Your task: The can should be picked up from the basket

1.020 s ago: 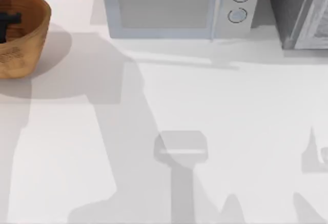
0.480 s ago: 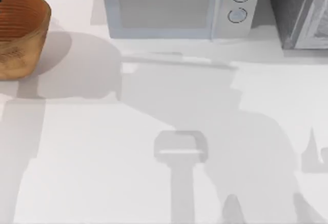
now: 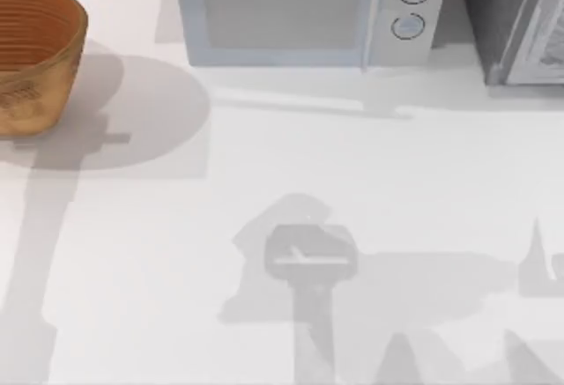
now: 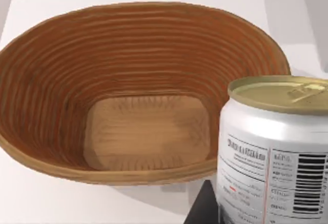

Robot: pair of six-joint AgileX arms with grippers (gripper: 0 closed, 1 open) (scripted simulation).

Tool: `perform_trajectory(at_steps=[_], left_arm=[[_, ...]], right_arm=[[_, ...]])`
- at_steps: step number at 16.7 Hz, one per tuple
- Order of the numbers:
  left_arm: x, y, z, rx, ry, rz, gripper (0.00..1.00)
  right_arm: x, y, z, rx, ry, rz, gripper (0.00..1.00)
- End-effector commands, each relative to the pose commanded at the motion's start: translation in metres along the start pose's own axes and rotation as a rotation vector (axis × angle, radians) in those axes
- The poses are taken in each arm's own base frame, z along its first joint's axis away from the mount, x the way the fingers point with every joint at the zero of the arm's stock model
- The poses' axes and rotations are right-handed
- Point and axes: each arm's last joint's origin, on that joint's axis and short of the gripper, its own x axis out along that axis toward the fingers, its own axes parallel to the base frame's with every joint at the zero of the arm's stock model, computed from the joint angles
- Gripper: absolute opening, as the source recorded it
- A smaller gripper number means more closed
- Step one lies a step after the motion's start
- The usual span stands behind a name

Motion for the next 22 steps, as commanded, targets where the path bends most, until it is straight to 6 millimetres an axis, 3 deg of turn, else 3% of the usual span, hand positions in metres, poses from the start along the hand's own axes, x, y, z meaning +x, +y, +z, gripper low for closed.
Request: perform_trajectory(at_steps=[3,6,10,14,18,22], left_arm=[[-0.030,-0.007,-0.024,0.014,-0.156,-0.030,0.00],[-0.042,-0.010,-0.063,0.007,-0.245,-0.038,0.00],[-0.042,-0.014,-0.140,-0.015,-0.366,-0.030,0.00],[-0.025,-0.019,-0.204,-0.032,-0.517,-0.027,0.00],[-0.005,-0.021,-0.237,-0.056,-0.628,-0.010,0.00],[0.000,-0.020,-0.243,-0.068,-0.653,0.006,0.00]], right_arm=[[0.000,0.000,0.000,0.000,0.000,0.000,1.00],[0.000,0.000,0.000,0.000,0.000,0.000,1.00],[0.000,0.000,0.000,0.000,0.000,0.000,1.00],[0.000,0.000,0.000,0.000,0.000,0.000,1.00],[0.000,0.000,0.000,0.000,0.000,0.000,1.00],[0.000,0.000,0.000,0.000,0.000,0.000,1.00]])
